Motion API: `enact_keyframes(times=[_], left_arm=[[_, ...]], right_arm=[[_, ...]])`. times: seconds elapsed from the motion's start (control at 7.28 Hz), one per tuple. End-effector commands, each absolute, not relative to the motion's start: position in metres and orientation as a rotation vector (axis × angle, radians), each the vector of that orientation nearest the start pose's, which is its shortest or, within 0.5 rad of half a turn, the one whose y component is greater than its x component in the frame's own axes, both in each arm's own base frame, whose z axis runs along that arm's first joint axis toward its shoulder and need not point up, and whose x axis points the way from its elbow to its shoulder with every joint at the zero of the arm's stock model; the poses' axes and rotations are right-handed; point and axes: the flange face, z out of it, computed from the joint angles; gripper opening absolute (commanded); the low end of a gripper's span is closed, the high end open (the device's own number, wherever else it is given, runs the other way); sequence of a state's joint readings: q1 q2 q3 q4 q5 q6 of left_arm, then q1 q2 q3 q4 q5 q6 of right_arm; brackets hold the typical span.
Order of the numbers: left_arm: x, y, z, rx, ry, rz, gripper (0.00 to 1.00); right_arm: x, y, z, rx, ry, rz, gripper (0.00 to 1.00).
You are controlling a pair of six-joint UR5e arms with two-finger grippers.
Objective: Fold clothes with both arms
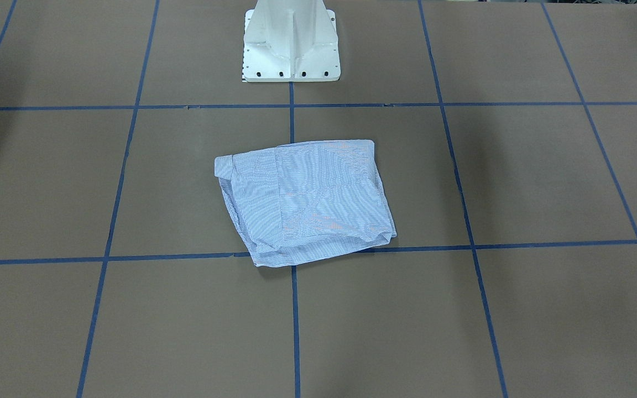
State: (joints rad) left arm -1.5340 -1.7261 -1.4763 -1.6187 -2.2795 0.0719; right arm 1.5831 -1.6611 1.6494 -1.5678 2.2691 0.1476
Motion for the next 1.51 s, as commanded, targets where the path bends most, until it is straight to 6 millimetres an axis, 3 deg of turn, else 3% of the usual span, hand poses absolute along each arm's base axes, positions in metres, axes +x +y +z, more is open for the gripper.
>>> enact_keyframes(times=[0.0,1.37], left_arm=[[-0.0477,-0.5665,0.6233,0.117,0.707,0.143,1.00],[-0.0470,-0.5623,0.6306,0.105,0.707,0.141,1.00]], right_arm=[[0.0714,-0.4512,0.6697,-0.067,-0.696,0.154,1.00],[0.0687,-0.4516,0.6644,-0.063,-0.741,0.152,1.00]])
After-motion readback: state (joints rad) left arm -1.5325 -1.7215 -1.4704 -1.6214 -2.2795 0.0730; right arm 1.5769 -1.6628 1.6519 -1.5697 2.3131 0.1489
